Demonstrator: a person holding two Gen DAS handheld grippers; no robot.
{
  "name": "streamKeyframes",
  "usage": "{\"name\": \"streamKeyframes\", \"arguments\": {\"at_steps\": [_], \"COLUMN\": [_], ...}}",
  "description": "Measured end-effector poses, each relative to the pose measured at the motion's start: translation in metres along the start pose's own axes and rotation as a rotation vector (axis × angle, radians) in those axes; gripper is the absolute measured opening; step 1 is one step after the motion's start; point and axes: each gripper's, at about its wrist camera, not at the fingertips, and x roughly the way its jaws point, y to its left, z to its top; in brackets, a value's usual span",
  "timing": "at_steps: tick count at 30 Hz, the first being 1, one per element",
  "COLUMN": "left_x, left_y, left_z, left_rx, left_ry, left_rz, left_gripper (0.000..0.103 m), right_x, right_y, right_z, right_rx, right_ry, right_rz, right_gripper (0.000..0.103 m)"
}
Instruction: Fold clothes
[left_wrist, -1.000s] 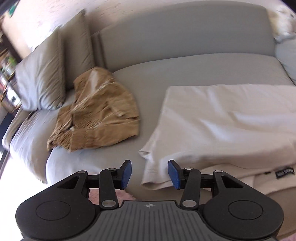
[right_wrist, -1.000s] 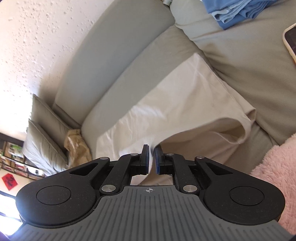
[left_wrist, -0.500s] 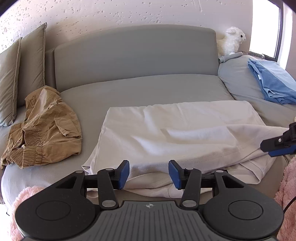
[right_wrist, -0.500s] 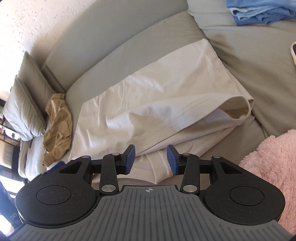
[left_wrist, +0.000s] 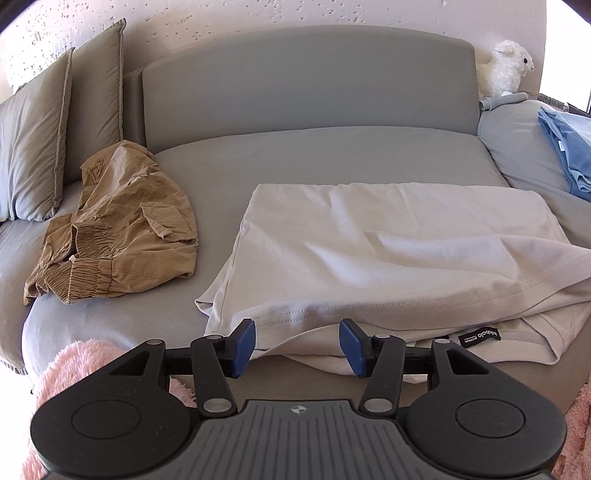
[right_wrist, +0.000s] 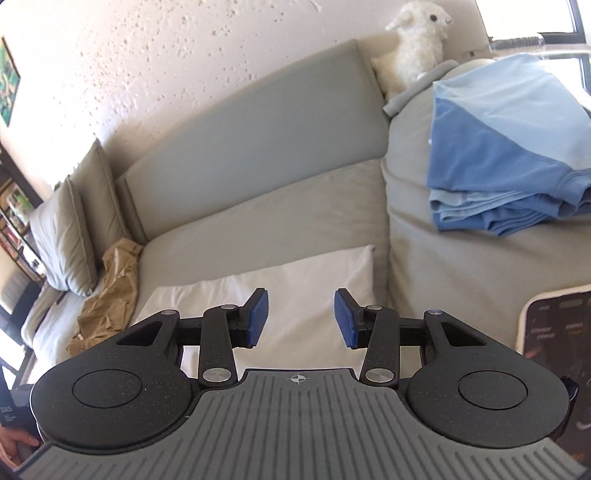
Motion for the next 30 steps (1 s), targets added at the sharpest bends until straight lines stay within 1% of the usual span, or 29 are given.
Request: {"name": "streamKeyframes", "arguments": {"at_steps": [2,4,8,10,12,13,16,18,20,22,24,26,28,30], "left_x": [0.002,0.002,0.004,0.004,0.003,0.003,0.000,-0.003,-0.003,-0.002,-0.002,-0.005,-0.008,-0.015], "left_y": [-0.003,-0.005,-0.001,0.004,0.010,0.012,0.014,0.014,0.015,0.020,0.028,0.037,0.044,0.054], "left_z": [0.001,0.003,0.006,0.007,0.008,0.008,0.007,0.005,0.002,-0.001,-0.002,-0.003,-0.003,-0.003], "left_rx": [0.001,-0.006,-0.023,-0.043,-0.079,-0.092,-0.094,-0.080,-0.066,-0.064,-0.086,-0.115,-0.139,-0.185], "left_ry": [0.003,0.006,0.017,0.025,0.033,0.037,0.038,0.039,0.054,0.079,0.086,0.074,0.053,-0.002], "left_rz": [0.023,0.037,0.076,0.093,0.106,0.108,0.095,0.096,0.122,0.152,0.161,0.151,0.134,0.099], "left_gripper": [0.052,0.053,0.054,0.056,0.057,0.058,0.059,0.060,0.060,0.059,0.057,0.057,0.057,0.056], "right_x": [0.004,0.009,0.015,0.015,0.014,0.011,0.004,0.005,0.008,0.011,0.013,0.013,0.010,0.006], "right_y": [-0.021,-0.044,-0.069,-0.079,-0.082,-0.078,-0.052,-0.028,-0.005,0.018,0.034,0.048,0.060,0.070], "right_z": [0.000,0.000,0.002,0.009,0.016,0.025,0.040,0.041,0.039,0.030,0.018,0.005,-0.008,-0.020], "right_rx": [0.017,0.035,0.059,0.089,0.086,0.066,0.020,-0.001,-0.021,-0.032,-0.031,-0.029,-0.048,-0.062], "right_ry": [0.002,-0.005,-0.022,-0.057,-0.096,-0.146,-0.199,-0.174,-0.136,-0.065,0.002,0.063,0.092,0.109], "right_rz": [0.010,0.001,-0.016,-0.011,-0.021,-0.045,-0.059,-0.028,-0.004,0.002,0.000,-0.003,-0.031,-0.055], "right_gripper": [0.046,0.046,0.045,0.045,0.044,0.044,0.044,0.045,0.046,0.046,0.046,0.046,0.047,0.049]}}
